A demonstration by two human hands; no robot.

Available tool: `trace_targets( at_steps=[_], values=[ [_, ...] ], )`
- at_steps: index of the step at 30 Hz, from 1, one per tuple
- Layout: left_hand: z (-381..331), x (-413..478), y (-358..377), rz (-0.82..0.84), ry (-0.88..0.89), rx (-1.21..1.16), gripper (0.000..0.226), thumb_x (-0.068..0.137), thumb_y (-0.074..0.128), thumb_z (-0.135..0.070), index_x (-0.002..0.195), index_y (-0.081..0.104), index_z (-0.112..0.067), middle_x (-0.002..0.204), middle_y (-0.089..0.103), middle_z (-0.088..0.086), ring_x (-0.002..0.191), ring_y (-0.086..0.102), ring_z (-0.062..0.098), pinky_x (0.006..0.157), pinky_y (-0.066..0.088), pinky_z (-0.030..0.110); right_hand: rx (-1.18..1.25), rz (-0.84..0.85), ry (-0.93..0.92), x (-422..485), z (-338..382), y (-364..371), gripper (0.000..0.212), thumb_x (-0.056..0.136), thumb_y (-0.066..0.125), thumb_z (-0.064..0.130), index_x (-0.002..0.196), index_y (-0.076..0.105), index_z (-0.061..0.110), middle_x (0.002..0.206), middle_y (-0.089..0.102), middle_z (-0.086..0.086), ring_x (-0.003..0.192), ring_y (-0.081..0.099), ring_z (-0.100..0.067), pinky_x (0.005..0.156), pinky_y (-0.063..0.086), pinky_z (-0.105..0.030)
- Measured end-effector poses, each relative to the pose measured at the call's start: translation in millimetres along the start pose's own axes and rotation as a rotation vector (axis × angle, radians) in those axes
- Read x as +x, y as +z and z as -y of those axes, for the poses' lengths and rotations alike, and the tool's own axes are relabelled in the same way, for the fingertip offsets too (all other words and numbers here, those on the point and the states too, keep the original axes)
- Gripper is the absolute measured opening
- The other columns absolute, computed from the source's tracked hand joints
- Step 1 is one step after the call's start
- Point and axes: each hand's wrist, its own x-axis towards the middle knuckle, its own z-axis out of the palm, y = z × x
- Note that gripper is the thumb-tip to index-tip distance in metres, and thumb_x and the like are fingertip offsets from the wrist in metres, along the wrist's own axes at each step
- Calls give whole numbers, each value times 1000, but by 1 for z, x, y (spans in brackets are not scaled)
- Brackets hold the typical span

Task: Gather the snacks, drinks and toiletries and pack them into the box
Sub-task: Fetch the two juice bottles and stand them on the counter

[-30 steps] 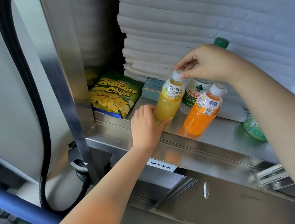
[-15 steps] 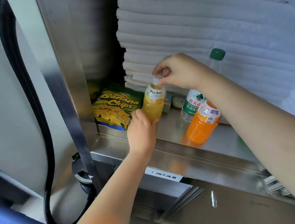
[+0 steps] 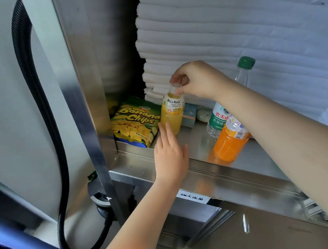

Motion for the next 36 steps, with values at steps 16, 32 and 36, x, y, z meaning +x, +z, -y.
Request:
trace_targets(
  at_steps=[16,32,36],
  values=[
    [1,-20,-4,9,75,-23,73,92,52,-29,147,15,1,154,12,22,139,23,35,112,20,40,67,-164,14,-81,-24,-42,25,84,67,16,109,67,24,101,63,13,91,60,2,85,50,-22],
    [-49,-31,31,157,328,-113,59,88,59,-35,138,41,-10,124,56,6,115,50,26,100,32,35,75,-37,141,-157,-67,-50,31,87,65,8,115,67,20,106,60,4,97,60,-10,90,48,-23],
    [-50,-30,33,179,299,-130,63,91,51,-43,144,31,-14,129,54,2,122,43,23,105,23,33,25,2,164,-152,-67,-56,30,84,70,15,113,68,20,99,59,11,92,61,-8,85,49,-22]
  ],
)
